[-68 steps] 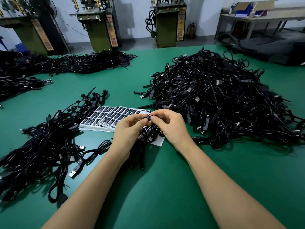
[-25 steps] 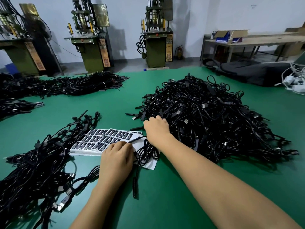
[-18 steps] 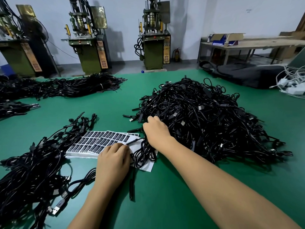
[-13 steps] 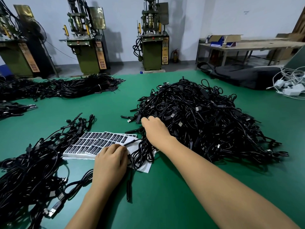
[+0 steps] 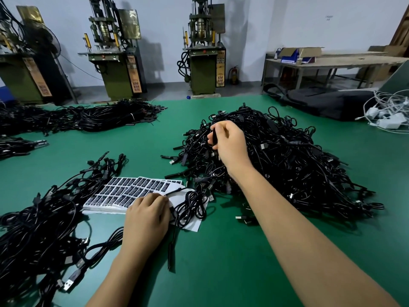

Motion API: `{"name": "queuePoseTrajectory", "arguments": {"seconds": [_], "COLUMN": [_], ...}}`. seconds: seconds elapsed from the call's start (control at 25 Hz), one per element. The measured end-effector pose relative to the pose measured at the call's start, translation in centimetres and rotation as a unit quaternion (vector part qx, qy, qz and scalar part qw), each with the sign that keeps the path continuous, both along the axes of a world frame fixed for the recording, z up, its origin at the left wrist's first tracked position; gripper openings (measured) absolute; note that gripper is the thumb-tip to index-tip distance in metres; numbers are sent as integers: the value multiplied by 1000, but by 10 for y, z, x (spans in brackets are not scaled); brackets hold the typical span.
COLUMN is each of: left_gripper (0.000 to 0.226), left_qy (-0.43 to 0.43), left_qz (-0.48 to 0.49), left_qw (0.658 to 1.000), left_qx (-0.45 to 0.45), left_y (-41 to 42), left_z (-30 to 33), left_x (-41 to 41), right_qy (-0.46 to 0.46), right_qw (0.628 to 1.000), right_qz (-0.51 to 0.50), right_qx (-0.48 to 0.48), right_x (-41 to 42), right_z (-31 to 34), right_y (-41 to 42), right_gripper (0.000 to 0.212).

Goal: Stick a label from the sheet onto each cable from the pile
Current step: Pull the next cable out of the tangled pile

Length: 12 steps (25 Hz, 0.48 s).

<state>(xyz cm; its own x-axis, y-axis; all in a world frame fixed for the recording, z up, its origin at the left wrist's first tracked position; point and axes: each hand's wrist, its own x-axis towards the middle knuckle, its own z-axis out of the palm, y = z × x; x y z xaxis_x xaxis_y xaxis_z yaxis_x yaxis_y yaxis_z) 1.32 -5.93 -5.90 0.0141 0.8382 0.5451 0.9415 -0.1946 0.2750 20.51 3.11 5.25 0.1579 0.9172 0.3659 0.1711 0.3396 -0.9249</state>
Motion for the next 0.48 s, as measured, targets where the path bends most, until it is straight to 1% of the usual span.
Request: {"name": "queuePoseTrajectory", "arguments": {"seconds": [0.16, 0.24, 0.36, 0.48], "left_gripper": [42, 44, 46, 46], "left_qy": [-1, 1, 0, -1], "left_qz": [5, 10, 10, 4], "left_qw": [1000, 1000, 1000, 1000], "left_qx": [-10, -17, -22, -22], "left_y": [-1, -1, -1, -1], "left_z": [1, 2, 3, 2], "left_x": [-1, -1, -1, -2], "right_qy": [75, 130, 235, 301], "right_qw": [995, 987, 963, 938], "right_qz": [63, 89, 127, 158], "right_qx": [24, 31, 40, 70], "right_x": [15, 18, 23, 26], "right_z": [19, 33, 57, 83], "right_y": [-8, -12, -18, -22], "right_gripper": [23, 23, 23, 22]}}
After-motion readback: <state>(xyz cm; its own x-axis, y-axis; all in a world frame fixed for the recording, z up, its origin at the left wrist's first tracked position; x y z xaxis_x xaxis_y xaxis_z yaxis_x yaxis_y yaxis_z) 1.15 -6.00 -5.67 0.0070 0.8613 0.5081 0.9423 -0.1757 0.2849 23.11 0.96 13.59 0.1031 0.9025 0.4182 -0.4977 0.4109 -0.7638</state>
